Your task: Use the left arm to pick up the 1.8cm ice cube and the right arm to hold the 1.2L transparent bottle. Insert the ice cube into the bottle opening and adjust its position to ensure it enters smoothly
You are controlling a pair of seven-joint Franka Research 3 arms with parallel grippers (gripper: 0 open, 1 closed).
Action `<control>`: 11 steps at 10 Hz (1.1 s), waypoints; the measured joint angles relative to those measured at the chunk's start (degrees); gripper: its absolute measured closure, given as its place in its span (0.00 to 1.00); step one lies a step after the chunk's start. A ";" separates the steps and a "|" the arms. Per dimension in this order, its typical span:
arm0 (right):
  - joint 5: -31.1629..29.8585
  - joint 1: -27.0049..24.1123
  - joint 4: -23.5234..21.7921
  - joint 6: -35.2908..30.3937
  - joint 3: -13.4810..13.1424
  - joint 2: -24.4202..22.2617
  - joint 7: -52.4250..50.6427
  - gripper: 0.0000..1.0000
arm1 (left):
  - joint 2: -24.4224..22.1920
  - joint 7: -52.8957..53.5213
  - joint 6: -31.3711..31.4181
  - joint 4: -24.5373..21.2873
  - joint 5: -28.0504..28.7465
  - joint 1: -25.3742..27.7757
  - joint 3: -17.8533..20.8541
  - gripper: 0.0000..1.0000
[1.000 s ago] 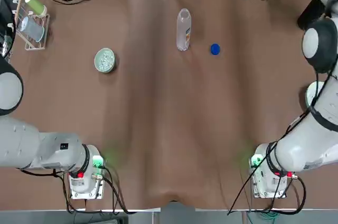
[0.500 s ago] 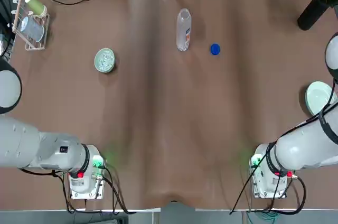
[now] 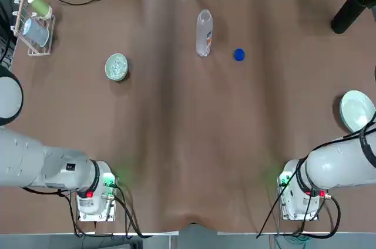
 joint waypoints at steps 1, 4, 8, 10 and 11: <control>-0.02 0.00 0.00 -0.16 0.11 0.03 1.65 0.00 | 0.02 -0.17 0.49 0.00 0.86 -0.14 -0.14 0.02; -0.02 0.05 0.00 -0.20 0.57 0.12 4.02 0.00 | 0.19 0.31 0.58 -0.07 0.99 0.73 0.18 0.01; -0.02 0.01 0.02 -0.13 0.55 0.12 4.17 0.00 | 1.01 0.58 1.91 -0.09 1.18 1.23 0.33 0.01; -0.02 -0.01 0.02 -0.13 0.54 0.12 4.17 0.00 | 1.05 0.58 3.00 -0.09 1.23 1.14 0.20 0.01; -0.02 0.01 0.02 -0.12 0.55 0.12 4.17 0.00 | 1.06 0.57 3.03 -0.09 1.24 1.16 0.20 0.01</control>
